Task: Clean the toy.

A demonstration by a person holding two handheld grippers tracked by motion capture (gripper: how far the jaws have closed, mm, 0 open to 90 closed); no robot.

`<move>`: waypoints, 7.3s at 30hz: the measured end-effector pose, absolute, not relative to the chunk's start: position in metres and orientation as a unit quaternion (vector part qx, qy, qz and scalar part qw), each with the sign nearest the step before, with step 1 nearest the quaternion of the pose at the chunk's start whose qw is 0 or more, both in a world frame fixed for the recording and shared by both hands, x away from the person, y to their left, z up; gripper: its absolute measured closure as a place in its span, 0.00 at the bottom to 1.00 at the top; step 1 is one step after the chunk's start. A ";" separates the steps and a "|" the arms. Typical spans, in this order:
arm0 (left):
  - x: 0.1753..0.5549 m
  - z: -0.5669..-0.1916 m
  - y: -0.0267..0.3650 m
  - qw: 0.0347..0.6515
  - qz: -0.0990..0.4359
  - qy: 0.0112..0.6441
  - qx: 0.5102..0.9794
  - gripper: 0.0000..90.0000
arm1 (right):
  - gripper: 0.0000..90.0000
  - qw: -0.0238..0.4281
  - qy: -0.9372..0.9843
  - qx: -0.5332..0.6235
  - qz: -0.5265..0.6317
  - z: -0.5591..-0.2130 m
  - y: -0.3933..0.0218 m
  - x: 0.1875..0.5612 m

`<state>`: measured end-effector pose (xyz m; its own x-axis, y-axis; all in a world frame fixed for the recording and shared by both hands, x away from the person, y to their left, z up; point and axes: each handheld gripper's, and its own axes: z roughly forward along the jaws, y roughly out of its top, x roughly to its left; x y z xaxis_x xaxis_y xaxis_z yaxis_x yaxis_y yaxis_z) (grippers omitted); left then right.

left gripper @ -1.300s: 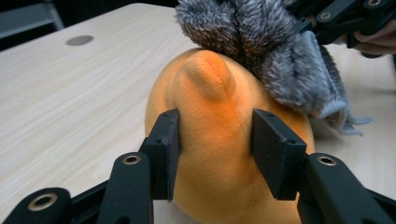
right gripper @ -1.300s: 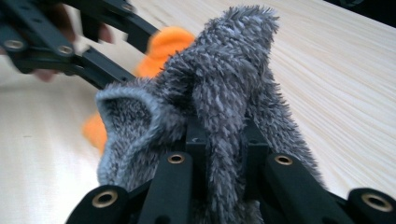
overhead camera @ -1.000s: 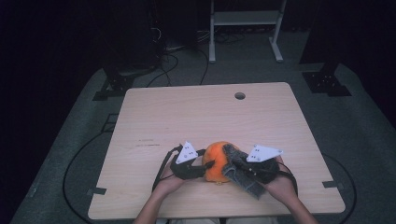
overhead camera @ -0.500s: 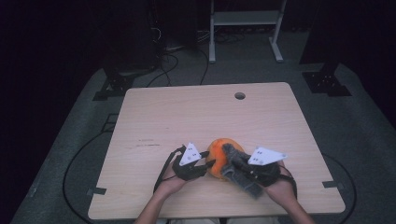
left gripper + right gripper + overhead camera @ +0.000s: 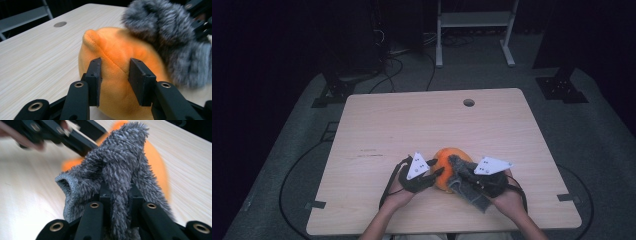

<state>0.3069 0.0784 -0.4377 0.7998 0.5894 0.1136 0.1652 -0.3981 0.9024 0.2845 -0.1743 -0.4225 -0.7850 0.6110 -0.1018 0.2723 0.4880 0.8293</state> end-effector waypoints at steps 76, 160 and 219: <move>0.296 -0.439 0.065 0.488 0.191 0.193 0.829 0.52 | 0.87 0.102 0.855 0.251 0.442 -0.405 -0.199 0.303; 0.303 -0.436 0.059 0.499 0.119 0.209 0.833 0.22 | 0.87 0.070 0.831 0.297 0.465 -0.423 -0.209 0.299; 0.318 -0.433 0.078 0.510 0.064 0.243 0.822 0.18 | 0.87 0.080 0.826 0.287 0.479 -0.417 -0.200 0.294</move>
<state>0.3176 0.0781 -0.4330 0.8732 0.4660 -0.1425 0.3347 -0.3609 0.8705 0.2936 -0.1998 -0.4174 -0.8226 0.5502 0.1436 0.3979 0.3765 0.8366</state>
